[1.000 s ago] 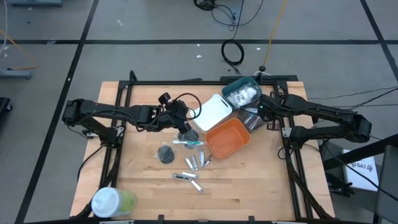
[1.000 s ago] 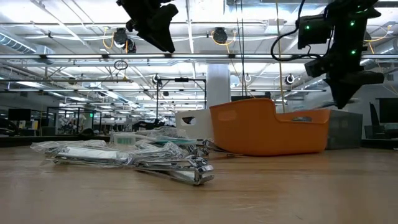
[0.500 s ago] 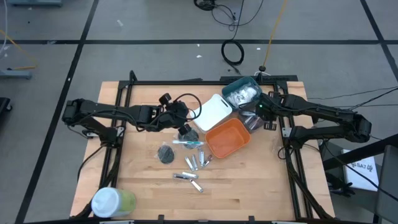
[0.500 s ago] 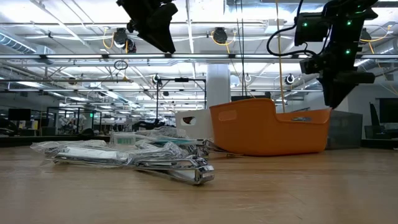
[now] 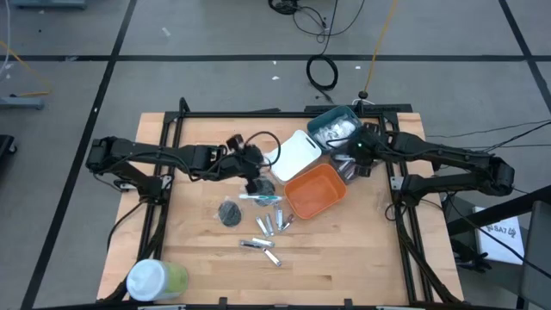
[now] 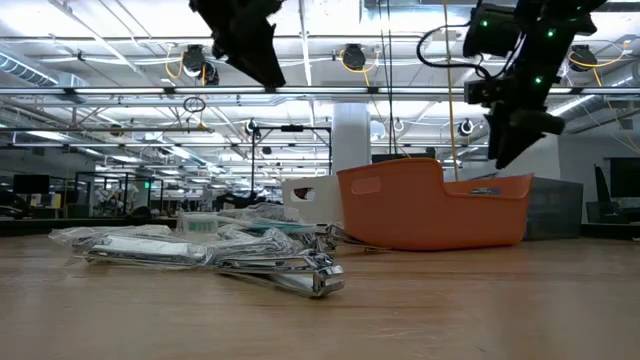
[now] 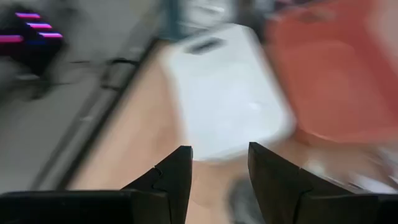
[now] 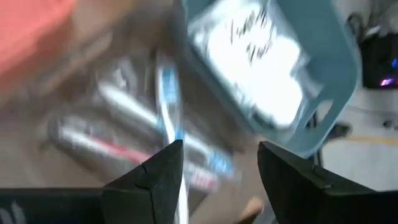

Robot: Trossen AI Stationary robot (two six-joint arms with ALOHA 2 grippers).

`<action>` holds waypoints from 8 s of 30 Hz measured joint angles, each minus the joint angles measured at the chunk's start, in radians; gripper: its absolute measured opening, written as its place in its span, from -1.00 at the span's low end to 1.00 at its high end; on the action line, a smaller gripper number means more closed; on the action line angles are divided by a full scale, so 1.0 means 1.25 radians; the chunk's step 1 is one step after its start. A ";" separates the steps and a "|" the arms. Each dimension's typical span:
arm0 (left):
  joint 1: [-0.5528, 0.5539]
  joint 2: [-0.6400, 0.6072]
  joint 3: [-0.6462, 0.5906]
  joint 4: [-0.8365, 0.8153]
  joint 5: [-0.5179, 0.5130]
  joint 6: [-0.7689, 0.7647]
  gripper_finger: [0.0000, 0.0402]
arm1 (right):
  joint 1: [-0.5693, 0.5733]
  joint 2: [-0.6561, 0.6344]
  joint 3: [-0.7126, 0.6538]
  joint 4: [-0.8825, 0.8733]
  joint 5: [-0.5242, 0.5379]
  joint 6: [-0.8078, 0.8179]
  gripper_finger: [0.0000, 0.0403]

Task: Pick & Place Travel size toiletries
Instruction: Put the green toothbrush into the black bin, then put the black hairbrush into the white bin

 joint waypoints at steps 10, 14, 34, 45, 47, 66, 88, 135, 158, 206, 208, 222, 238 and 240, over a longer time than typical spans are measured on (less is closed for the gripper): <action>-0.007 0.129 0.000 -0.161 0.135 0.007 -0.24 | 0.089 -0.033 0.000 0.194 -0.071 0.026 -0.10; -0.014 0.189 0.000 -0.225 0.138 -0.031 -0.24 | 0.120 -0.062 0.000 0.263 -0.208 0.071 -0.10; -0.072 0.213 -0.145 -0.094 0.252 -0.038 -0.24 | 0.168 -0.093 0.000 0.319 -0.270 0.046 -0.10; -0.030 0.204 -0.169 -0.075 0.251 0.016 -0.24 | 0.168 -0.093 0.000 0.323 -0.270 0.062 -0.10; -0.031 0.197 -0.168 -0.075 0.237 0.025 -0.24 | 0.168 -0.093 0.000 0.323 -0.270 0.059 -0.10; -0.018 0.197 -0.259 0.050 0.314 0.068 -0.43 | 0.168 -0.092 0.000 0.323 -0.270 0.061 -0.10; -0.062 0.158 0.074 -0.202 0.033 0.125 -0.82 | 0.270 0.074 -0.001 0.484 -0.270 0.008 -0.10; -0.033 0.435 0.504 -0.302 0.033 0.296 -0.72 | 0.345 0.137 0.000 0.521 -0.151 0.024 -0.88; -0.049 0.315 0.505 -0.184 0.138 0.323 -0.69 | 0.307 -0.088 0.001 0.127 -0.043 0.215 -0.91; 0.056 0.095 0.127 0.176 0.126 0.256 -0.69 | -0.111 0.055 -0.034 -0.182 -0.119 0.168 -0.77; 0.056 0.095 0.125 0.176 0.126 0.258 -0.69 | -0.111 0.054 -0.034 -0.182 -0.118 0.169 -0.63; 0.058 0.095 0.124 0.181 0.126 0.257 -0.69 | -0.110 0.047 0.000 -0.180 -0.080 0.194 0.28; 0.095 0.023 -0.163 0.480 0.262 0.206 -0.69 | -0.048 -0.071 0.062 0.043 -0.323 0.274 0.27; 0.105 0.006 -0.219 0.514 0.259 0.153 -0.69 | -0.024 -0.096 0.043 0.124 -0.366 0.277 0.27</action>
